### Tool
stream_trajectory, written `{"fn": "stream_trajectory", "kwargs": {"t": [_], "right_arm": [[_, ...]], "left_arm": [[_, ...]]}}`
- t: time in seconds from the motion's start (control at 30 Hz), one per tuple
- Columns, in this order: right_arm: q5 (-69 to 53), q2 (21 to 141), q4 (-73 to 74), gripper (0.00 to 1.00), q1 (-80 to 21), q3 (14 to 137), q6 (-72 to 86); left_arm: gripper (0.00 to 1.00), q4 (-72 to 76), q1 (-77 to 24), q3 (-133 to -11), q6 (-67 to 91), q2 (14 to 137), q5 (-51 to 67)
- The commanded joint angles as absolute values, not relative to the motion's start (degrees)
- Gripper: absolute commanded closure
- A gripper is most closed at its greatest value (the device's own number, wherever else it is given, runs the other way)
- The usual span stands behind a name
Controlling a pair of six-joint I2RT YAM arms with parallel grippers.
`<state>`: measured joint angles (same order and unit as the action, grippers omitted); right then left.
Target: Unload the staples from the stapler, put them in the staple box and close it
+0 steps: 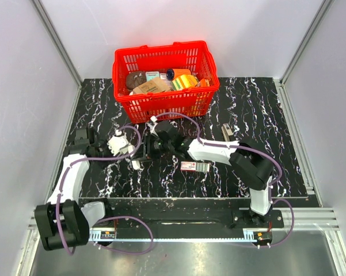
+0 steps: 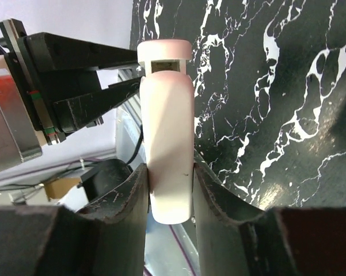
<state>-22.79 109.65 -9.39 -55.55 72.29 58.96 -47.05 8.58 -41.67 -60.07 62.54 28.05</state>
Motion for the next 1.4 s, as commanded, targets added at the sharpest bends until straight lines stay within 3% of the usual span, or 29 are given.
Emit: {"fn": "stream_trajectory", "kwargs": {"t": [0.0,0.43,1.03,1.23,1.37], "right_arm": [[-24.4,111.9,-3.4,1.0,-56.2,77.0,49.4],[-17.4,112.4,1.7,1.0,-56.5,80.1,34.5],[-17.9,111.1,-1.5,1.0,-56.6,80.0,34.3],[-15.8,109.8,-4.0,1.0,-56.6,81.8,36.7],[-15.3,110.0,-4.8,1.0,-56.6,84.5,38.7]], "left_arm": [[0.94,-35.0,7.7,-38.4,-64.1,57.4,20.5],[0.94,-12.0,2.7,-22.9,-74.2,48.8,9.3],[0.93,-16.9,-1.8,-23.9,-72.6,43.4,6.8],[0.77,-39.5,-2.0,-36.5,-58.9,47.5,21.1],[0.57,-49.0,-2.1,-39.6,-56.1,46.1,31.2]]}}
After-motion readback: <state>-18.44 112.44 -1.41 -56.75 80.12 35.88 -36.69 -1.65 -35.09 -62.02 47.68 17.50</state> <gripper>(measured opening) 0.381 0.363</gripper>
